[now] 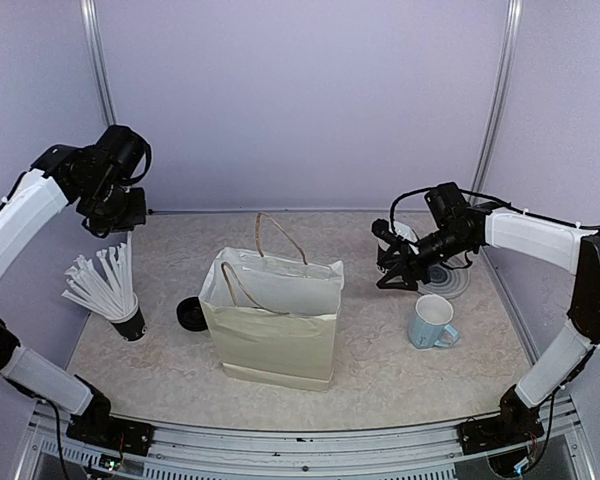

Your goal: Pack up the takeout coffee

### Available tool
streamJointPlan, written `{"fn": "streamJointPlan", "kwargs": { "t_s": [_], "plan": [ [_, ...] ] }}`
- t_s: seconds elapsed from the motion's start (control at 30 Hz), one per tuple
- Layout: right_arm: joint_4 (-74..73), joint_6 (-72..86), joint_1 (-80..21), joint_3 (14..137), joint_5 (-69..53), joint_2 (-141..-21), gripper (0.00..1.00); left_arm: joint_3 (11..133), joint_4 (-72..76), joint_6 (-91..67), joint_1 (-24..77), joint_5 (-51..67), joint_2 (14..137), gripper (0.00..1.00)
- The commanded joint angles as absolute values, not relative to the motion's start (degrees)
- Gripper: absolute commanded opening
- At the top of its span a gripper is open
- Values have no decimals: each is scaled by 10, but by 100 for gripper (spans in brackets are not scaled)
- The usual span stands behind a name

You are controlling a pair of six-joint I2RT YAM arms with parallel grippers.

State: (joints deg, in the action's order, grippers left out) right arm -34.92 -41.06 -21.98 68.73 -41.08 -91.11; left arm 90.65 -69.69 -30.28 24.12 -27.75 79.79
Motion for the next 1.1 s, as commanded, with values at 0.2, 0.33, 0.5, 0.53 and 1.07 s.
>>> {"fn": "streamJointPlan", "kwargs": {
  "t_s": [0.2, 0.33, 0.5, 0.53, 1.07],
  "plan": [
    [-365, -410, -235, 712, -407, -922, 66, 1157, -751, -310, 367, -230, 780, 0],
    [-365, -409, -236, 712, -404, -923, 65, 1207, -694, -298, 461, -190, 787, 0],
    [-362, -406, -236, 709, -396, -925, 65, 1252, -649, -302, 555, -166, 796, 0],
    [-362, -406, -236, 708, -395, -925, 65, 1259, -643, -306, 572, -169, 796, 0],
    [-366, -409, -235, 710, -389, -939, 65, 1267, -602, -331, 677, -128, 822, 0]
  ]
}}
